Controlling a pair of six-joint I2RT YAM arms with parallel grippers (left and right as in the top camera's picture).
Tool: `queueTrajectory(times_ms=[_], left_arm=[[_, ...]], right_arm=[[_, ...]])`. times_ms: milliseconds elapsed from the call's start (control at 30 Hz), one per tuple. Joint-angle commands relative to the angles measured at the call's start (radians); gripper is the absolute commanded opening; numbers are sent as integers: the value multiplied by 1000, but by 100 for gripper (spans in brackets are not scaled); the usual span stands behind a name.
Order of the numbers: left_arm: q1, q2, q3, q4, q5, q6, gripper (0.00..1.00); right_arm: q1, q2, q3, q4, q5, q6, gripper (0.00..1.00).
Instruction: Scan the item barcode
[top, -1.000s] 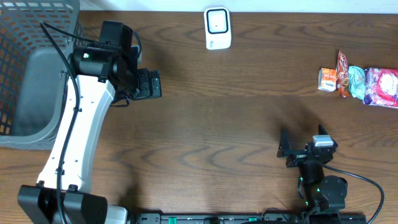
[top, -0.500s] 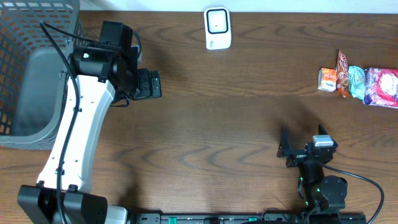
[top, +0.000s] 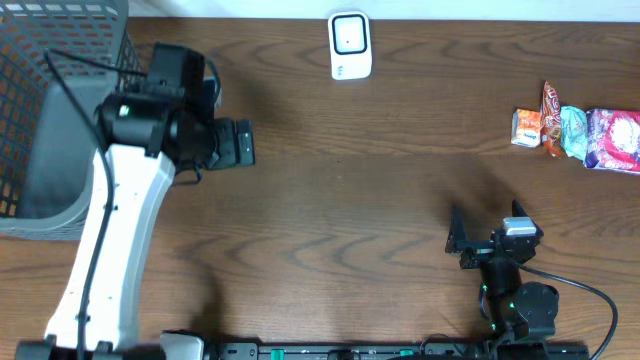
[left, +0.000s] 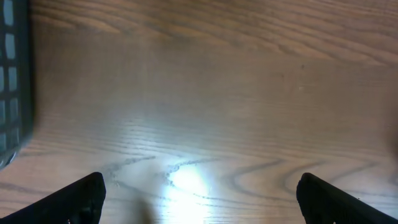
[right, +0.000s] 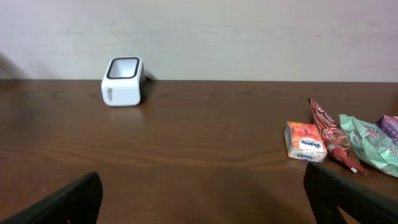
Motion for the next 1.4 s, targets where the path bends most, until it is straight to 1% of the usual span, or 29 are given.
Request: queueTrajectory(times_ms=[0, 233, 333, 433, 533, 967, 1133, 1233, 1367], left_arm=[[0, -80, -109, 48, -14, 0, 98], [0, -299, -397, 275, -13, 7, 98], [0, -402, -504, 344, -13, 7, 98], [0, -521, -601, 375, -13, 7, 98], [0, -633, -678, 373, -13, 6, 98], [0, -926, -800, 375, -32, 6, 98], [0, -1008, -849, 379, -32, 7, 98], [0, -1030, -878, 415, -32, 7, 98], [9, -1072, -937, 503, -32, 6, 98]], right_arm=[[8, -6, -1, -6, 8, -14, 99], [8, -6, -1, -6, 8, -14, 99], [8, -6, -1, -6, 8, -14, 99], [8, -6, -1, -6, 8, -14, 99], [8, -6, -1, -6, 8, -14, 99], [8, -6, -1, -6, 8, -14, 99], [8, -6, -1, -6, 8, -14, 99], [8, -6, -1, -6, 8, -14, 99], [8, -6, -1, -6, 8, -14, 99]])
